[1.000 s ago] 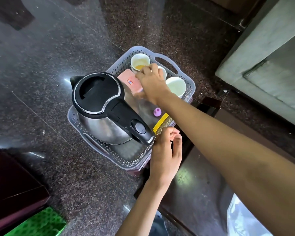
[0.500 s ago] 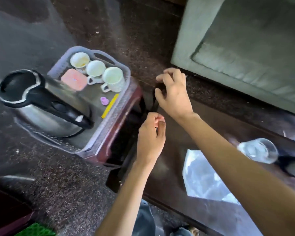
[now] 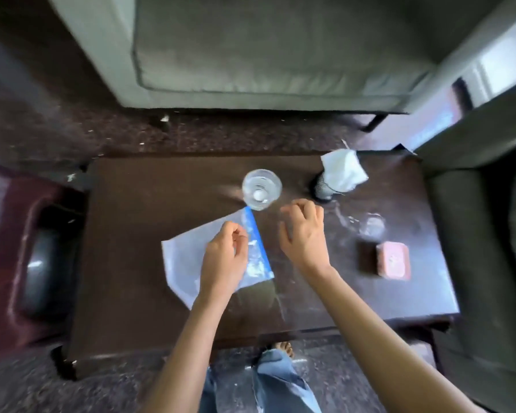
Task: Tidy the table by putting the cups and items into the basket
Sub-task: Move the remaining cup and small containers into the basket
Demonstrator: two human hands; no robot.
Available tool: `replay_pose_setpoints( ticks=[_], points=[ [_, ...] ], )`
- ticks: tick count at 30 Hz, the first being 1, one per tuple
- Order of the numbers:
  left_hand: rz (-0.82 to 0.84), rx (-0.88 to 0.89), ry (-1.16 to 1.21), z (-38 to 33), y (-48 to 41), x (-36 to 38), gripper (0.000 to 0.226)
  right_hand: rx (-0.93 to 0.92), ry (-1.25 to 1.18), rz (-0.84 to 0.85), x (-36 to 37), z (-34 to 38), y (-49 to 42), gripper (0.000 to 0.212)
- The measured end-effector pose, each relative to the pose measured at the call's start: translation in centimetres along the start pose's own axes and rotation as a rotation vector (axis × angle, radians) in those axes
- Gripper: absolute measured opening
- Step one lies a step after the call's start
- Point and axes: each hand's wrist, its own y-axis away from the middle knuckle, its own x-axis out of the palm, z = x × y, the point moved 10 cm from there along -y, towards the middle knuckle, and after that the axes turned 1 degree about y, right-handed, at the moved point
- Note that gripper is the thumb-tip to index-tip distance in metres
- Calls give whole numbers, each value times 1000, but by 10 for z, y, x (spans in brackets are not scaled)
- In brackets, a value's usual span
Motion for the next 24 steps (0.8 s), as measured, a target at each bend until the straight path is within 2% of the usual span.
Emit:
replay_pose_setpoints(
  ticks=[4,8,11,13,20,24],
  points=[
    [107,21,-34,-20,12,66,4,291,144,31,-18,-103,43,37],
    [185,53,-66,-35,24,115,6,656,242,99,-23,-195,96,63],
    [221,79,-92,-43,29,138,6,869,245,57,-31,-243,130,82],
    [242,93,-119,-44,29,147,6,946,219,66,-28,-263,143,88],
    [238,67,-131,-32,23,136,12,888,244,78,-16,-265,133,70],
    [193,35,-105,-22,14,108,13,622,192,20,-17,-203,107,69]
  ],
)
